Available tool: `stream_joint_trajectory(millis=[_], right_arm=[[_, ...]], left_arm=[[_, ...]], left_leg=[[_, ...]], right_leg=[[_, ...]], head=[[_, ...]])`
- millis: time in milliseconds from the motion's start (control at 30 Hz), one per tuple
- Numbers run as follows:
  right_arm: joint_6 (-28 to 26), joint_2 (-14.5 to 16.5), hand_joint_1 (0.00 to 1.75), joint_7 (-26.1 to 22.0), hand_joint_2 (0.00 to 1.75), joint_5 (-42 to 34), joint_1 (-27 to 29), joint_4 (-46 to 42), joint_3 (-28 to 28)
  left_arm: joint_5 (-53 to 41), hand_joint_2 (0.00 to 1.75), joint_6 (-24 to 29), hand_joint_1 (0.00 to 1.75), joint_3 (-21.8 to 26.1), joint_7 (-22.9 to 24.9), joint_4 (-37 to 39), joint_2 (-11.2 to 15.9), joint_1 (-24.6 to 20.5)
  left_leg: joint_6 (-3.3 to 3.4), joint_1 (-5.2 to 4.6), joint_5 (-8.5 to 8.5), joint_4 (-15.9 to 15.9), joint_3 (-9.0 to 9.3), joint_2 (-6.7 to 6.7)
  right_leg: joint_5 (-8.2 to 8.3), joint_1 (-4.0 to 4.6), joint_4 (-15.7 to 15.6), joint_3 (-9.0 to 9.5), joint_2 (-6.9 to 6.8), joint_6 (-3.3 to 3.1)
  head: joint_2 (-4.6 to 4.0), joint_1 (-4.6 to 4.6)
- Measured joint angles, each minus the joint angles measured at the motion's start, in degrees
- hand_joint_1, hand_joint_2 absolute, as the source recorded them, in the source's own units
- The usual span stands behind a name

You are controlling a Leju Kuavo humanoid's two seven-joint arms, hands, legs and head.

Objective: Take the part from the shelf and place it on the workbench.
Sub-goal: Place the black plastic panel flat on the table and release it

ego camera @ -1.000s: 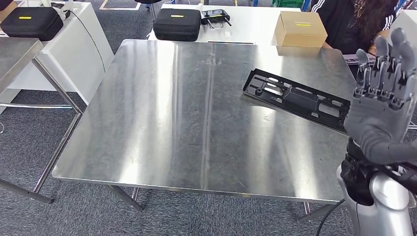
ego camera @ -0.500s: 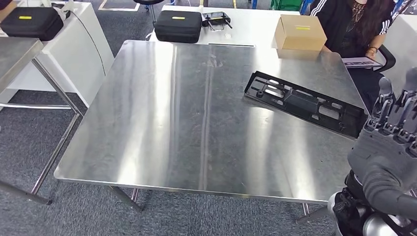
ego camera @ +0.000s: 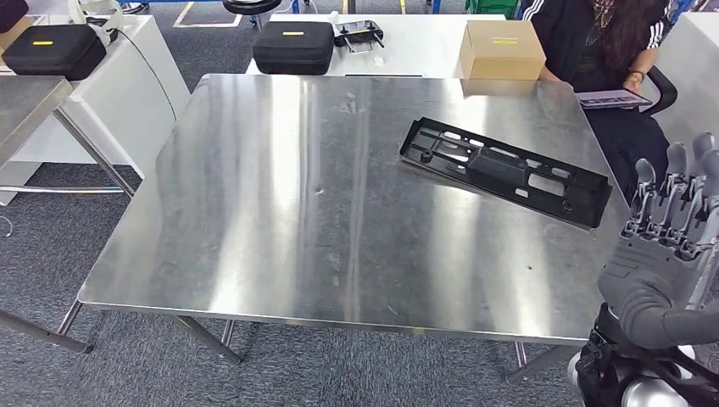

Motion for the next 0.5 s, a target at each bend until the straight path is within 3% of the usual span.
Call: stream_joint_trajectory(millis=[67,100,133,167,267,300,333,433,500], right_arm=[[-0.2,0.0,0.00,-0.4,0.00,0.1,1.1,0.2,-0.6],[-0.3,0.0,0.00,-0.6,0.00,0.2,1.7,0.3,-0.9],[-0.5,0.0,0.00,-0.7,0.00,0.3,2.3,0.4,-1.1],[-0.7,0.0,0.00,-0.8,0.00,0.4,2.8,0.5,-1.3],[-1.0,0.0,0.00,-0.9,0.00,0.6,3.8,0.6,-2.0],[-1.0,0.0,0.00,-0.9,0.00,0.6,4.0,0.6,-2.2],[-1.0,0.0,0.00,-1.0,0.00,0.6,4.2,0.6,-2.3],[-1.1,-0.2,0.00,-1.1,0.00,0.7,4.8,0.6,-2.6],[-1.1,-0.3,0.00,-1.1,0.00,0.7,5.0,0.6,-3.0]], left_arm=[[-0.1,0.00,-0.2,0.00,0.0,-0.1,0.0,0.0,0.0],[-0.2,0.00,-0.3,0.00,0.0,-0.1,0.0,0.0,0.0],[-0.2,0.00,-0.4,0.00,0.0,-0.1,0.0,0.0,0.1],[-0.3,0.00,-0.5,0.00,0.0,-0.1,0.0,0.0,0.1],[-0.4,0.00,-0.8,0.00,0.0,-0.1,0.0,0.1,0.1],[-0.4,0.00,-0.8,0.00,0.0,-0.1,0.0,0.1,0.0],[-0.5,0.00,-0.9,0.00,0.0,-0.1,0.0,0.2,0.0],[-0.6,0.00,-1.1,0.00,0.0,-0.1,0.0,0.3,0.1],[-0.6,0.00,-1.2,0.00,0.0,-0.1,0.0,0.3,0.1]], left_leg=[[-0.04,-0.02,-4.59,7.2,-2.90,0.02],[-0.02,-0.03,-5.95,10.3,-3.97,0.01],[0.09,-0.03,-6.18,11.6,-4.19,0.01],[0.31,-0.05,-5.34,10.8,-3.25,0.01],[1.25,-0.34,-1.20,-0.1,3.95,-0.01],[1.41,-0.56,-0.49,-2.7,5.47,-0.02],[1.48,-0.80,-0.28,-4.0,6.07,-0.03],[2.07,-1.09,0.88,-4.7,5.18,0.09],[2.83,-0.90,2.14,-5.2,4.18,0.35]], right_leg=[[0.52,0.51,0.0,-0.81,-0.08,-0.98],[0.77,0.76,0.0,-1.23,-0.12,-1.31],[1.03,1.01,0.1,-1.62,-0.14,-1.51],[1.29,1.20,0.1,-1.93,-0.14,-1.61],[2.10,1.58,0.0,-2.46,-0.08,-1.22],[2.37,1.67,0.0,-2.52,-0.07,-0.90],[2.65,1.70,0.0,-2.57,-0.08,-0.52],[3.17,1.66,0.0,-3.08,-0.17,0.60],[0.76,1.69,2.7,-4.49,-0.24,0.41]], head=[[0.00,-0.14],[0.00,-0.17],[0.00,-0.17],[0.00,-0.16],[0.00,-0.12],[0.00,-0.09],[0.00,-0.09],[0.00,-0.06],[0.00,0.13]])
